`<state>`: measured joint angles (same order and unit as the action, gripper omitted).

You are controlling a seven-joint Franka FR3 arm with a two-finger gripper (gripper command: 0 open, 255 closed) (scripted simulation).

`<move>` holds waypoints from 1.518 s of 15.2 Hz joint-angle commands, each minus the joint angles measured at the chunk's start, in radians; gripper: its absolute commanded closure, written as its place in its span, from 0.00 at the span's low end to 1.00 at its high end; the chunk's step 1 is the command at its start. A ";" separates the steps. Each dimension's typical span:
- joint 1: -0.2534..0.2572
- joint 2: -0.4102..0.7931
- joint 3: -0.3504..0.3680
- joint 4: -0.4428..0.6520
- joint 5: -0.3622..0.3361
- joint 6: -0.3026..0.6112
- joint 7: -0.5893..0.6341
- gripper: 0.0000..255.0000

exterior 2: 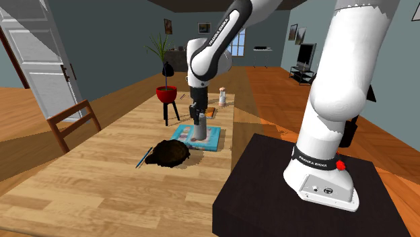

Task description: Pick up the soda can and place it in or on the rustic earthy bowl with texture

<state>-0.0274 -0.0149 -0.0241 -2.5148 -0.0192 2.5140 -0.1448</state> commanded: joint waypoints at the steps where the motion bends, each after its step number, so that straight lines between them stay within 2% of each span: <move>1: 0.009 0.046 0.009 0.073 0.002 -0.027 0.016 1.00; 9: 0.049 0.261 0.038 0.431 -0.003 -0.171 0.087 1.00; 13: 0.071 0.390 0.047 0.655 -0.008 -0.266 0.117 1.00; 23: 0.072 0.469 0.045 0.627 -0.011 -0.160 0.121 1.00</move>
<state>0.0434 0.4469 0.0208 -1.8854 -0.0299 2.3440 -0.0258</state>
